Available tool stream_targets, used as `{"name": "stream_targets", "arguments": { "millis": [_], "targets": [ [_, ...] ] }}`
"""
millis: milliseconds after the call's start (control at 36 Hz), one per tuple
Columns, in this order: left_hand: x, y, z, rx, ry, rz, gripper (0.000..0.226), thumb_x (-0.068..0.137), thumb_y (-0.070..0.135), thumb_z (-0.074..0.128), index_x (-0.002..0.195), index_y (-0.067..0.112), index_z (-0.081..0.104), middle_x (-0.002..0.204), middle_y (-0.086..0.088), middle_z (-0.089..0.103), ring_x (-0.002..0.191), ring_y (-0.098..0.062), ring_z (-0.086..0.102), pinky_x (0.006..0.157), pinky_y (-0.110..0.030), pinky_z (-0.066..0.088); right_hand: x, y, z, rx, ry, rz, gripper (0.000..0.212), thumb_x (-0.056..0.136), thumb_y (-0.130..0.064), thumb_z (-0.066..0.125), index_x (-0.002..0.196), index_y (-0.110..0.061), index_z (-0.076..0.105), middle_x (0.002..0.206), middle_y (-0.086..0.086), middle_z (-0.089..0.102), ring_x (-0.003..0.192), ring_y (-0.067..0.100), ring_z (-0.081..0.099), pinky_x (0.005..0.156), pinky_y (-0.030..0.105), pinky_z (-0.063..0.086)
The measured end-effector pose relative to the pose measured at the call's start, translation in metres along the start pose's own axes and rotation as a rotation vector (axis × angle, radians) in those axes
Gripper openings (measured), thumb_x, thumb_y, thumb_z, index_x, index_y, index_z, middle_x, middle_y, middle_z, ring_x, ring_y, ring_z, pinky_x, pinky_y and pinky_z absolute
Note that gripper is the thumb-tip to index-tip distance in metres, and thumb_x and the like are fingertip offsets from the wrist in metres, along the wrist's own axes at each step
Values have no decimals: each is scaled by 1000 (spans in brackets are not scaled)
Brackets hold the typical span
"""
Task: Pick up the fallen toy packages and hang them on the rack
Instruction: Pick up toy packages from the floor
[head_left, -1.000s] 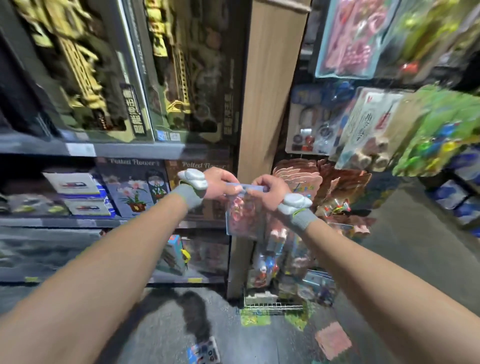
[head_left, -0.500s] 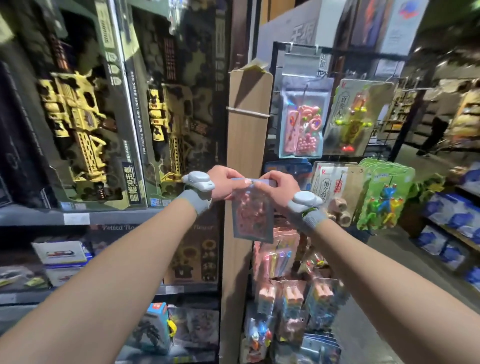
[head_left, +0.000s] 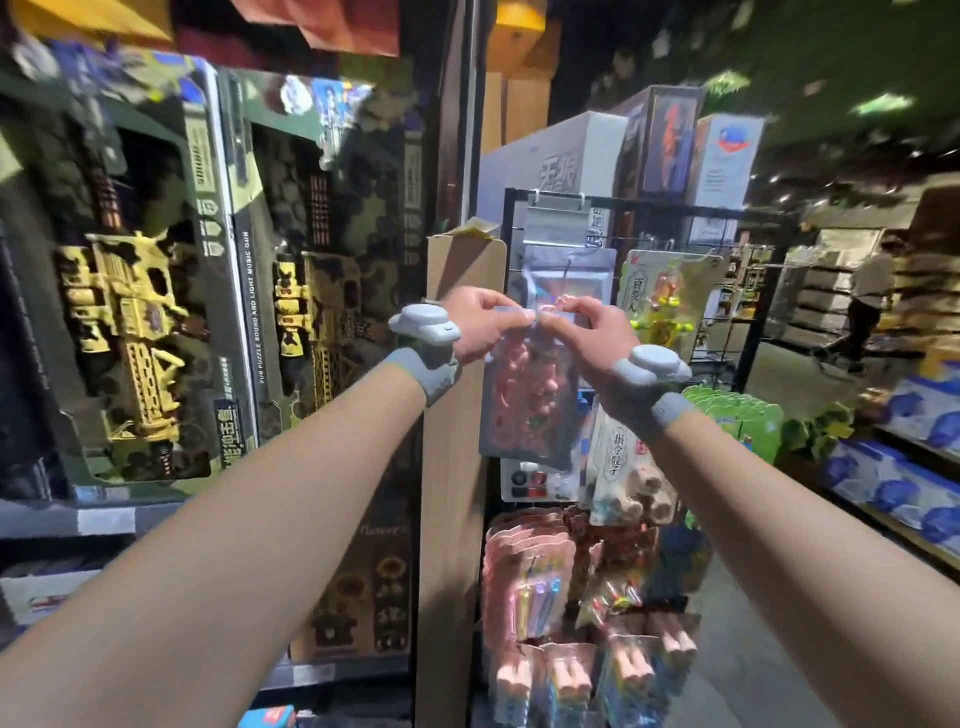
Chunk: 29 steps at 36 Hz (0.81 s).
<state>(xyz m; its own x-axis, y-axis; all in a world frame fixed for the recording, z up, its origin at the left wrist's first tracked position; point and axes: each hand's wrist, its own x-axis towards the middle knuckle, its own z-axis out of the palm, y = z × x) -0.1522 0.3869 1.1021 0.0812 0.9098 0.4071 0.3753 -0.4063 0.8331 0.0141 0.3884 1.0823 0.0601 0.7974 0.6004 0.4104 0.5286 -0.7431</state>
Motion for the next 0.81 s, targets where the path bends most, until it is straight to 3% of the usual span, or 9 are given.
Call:
{"name": "stream_targets", "arguments": {
  "millis": [56, 167, 278, 417, 528, 611, 722, 806],
  "targets": [
    [4, 11, 2, -1, 25, 50, 13, 82, 31, 77, 73, 25, 70, 75, 0, 71, 70, -16, 66, 60, -28, 54, 5, -9, -8, 53, 28, -1, 13, 82, -30, 76, 79, -20, 67, 73, -1, 61, 68, 12, 51, 56, 21, 40],
    [13, 33, 7, -24, 62, 88, 13, 81, 28, 78, 74, 21, 70, 83, -10, 74, 69, -19, 66, 65, -35, 59, 18, -21, -22, 121, 77, 9, 15, 81, -27, 76, 79, -16, 66, 76, 6, 62, 69, 16, 53, 61, 28, 43],
    [21, 47, 13, -39, 78, 100, 14, 82, 27, 77, 70, 23, 70, 70, 2, 70, 57, -6, 62, 54, -19, 51, 27, -28, -33, 140, 96, 8, 15, 79, -29, 76, 77, -18, 67, 83, 14, 65, 72, 19, 55, 64, 35, 45],
    [29, 55, 20, -47, 93, 103, 14, 81, 27, 77, 69, 23, 70, 70, 3, 71, 67, -14, 66, 67, -29, 57, 36, -29, -42, 90, 122, 12, 33, 69, -44, 76, 81, -14, 69, 88, 19, 69, 75, 22, 57, 70, 45, 52],
    [33, 60, 26, -44, 107, 96, 11, 82, 26, 75, 74, 20, 71, 73, 1, 71, 66, -14, 65, 68, -28, 56, 41, -29, -46, 122, 125, 18, 24, 80, -28, 75, 87, -6, 68, 88, 17, 69, 75, 21, 58, 69, 41, 53],
    [36, 63, 28, -33, 113, 92, 10, 82, 26, 75, 75, 20, 70, 76, -1, 72, 70, -16, 66, 70, -30, 56, 45, -26, -47, 145, 123, 27, 23, 78, -27, 76, 86, -7, 68, 88, 17, 70, 77, 25, 63, 76, 48, 55],
    [38, 67, 34, -11, 113, 92, 10, 83, 27, 73, 81, 17, 73, 78, -2, 73, 71, -18, 67, 69, -29, 55, 48, -24, -51, 188, 120, 41, 24, 82, -23, 76, 92, -3, 67, 81, 9, 63, 76, 23, 60, 68, 41, 52],
    [40, 71, 38, -4, 117, 95, 11, 85, 27, 71, 82, 17, 72, 76, -1, 72, 67, -14, 65, 63, -24, 53, 51, -23, -54, 213, 117, 35, 17, 84, -20, 74, 89, -5, 67, 79, 7, 61, 77, 22, 58, 74, 43, 52]
  ]
}}
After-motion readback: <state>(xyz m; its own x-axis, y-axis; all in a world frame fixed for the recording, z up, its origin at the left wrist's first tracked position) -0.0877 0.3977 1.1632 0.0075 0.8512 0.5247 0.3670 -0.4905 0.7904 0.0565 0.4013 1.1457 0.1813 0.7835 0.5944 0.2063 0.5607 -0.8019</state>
